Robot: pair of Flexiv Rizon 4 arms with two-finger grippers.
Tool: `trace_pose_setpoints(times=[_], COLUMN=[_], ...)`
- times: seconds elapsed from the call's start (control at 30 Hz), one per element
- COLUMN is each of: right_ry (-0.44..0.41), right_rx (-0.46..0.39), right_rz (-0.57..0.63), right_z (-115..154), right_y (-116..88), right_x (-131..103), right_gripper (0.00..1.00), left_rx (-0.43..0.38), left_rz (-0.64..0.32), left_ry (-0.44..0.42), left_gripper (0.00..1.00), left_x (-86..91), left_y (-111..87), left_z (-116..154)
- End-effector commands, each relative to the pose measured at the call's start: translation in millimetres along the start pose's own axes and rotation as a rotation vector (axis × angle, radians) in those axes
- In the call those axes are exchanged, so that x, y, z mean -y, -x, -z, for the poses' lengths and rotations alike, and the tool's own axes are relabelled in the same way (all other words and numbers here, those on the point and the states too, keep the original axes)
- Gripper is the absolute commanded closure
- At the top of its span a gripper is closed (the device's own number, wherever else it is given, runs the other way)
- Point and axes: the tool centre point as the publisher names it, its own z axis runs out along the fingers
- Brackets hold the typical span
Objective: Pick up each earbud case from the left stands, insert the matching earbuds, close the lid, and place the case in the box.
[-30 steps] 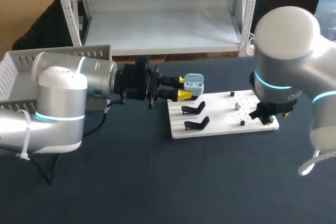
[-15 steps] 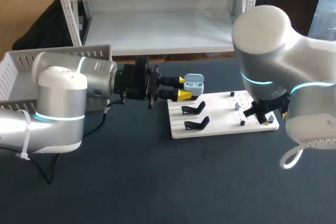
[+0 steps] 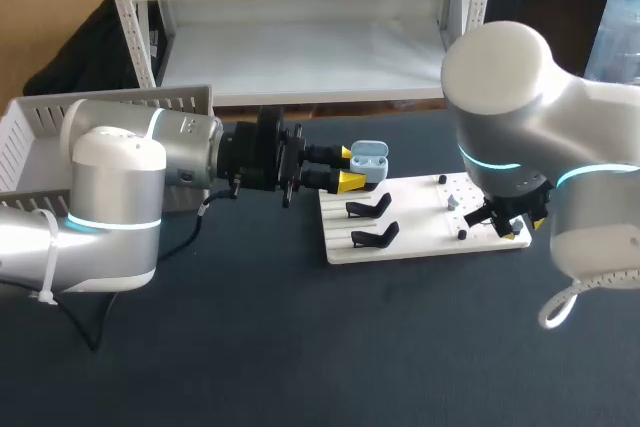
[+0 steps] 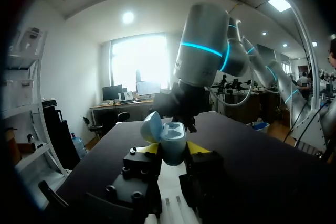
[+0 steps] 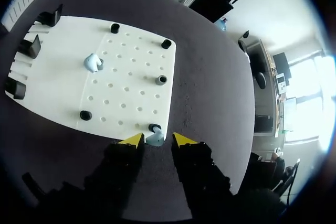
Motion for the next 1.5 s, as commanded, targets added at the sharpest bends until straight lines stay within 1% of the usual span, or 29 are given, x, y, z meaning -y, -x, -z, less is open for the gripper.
trace_pose_setpoints(times=[0.03, 0.2, 0.3, 0.9, 0.97, 1.1, 1.13, 1.17, 1.2, 1.37, 1.5], right_ry=[-0.002, -0.001, -0.002, -0.005, -0.005, -0.007, -0.008, -0.009, -0.009, -0.015, -0.024], right_rx=[0.008, 0.01, 0.012, 0.025, 0.023, 0.02, 0.019, 0.019, 0.018, 0.016, 0.023], right_rz=[-0.004, -0.005, -0.004, -0.003, -0.001, 0.0, 0.0, 0.0, 0.0, 0.001, -0.006], right_z=[-2.3, -3.8, -4.1, -7.3, -7.8, -8.2, -8.3, -8.3, -8.3, -7.0, 5.0], right_y=[-2.3, -2.2, -2.1, 2.0, 2.2, 2.6, 2.6, 2.7, 2.7, 1.7, 1.5], right_x=[0.4, 0.1, 0.0, -2.0, -2.4, -2.5, -2.5, -2.5, -2.4, -0.6, 4.9], right_gripper=[0.67, 0.68, 0.7, 0.72, 0.75, 0.84, 0.89, 0.97, 1.0, 1.0, 1.0], left_rx=[0.001, 0.001, 0.001, 0.001, 0.001, 0.001, 0.001, 0.001, 0.001, 0.001, 0.001], left_rz=[-0.002, -0.002, -0.002, -0.002, -0.002, -0.002, -0.002, -0.002, -0.002, -0.002, -0.002], left_ry=[0.005, 0.005, 0.005, 0.005, 0.005, 0.005, 0.005, 0.005, 0.005, 0.005, 0.005], left_gripper=[1.0, 1.0, 1.0, 1.0, 1.0, 1.0, 1.0, 1.0, 1.0, 1.0, 1.0], left_x=[1.5, 1.5, 1.5, 1.5, 1.5, 1.5, 1.5, 1.5, 1.5, 1.5, 1.5], left_y=[-0.5, -0.5, -0.5, -0.5, -0.5, -0.5, -0.5, -0.5, -0.5, -0.5, -0.5], left_z=[-0.1, -0.1, -0.1, -0.1, -0.1, -0.1, -0.1, -0.1, -0.1, -0.1, -0.1])
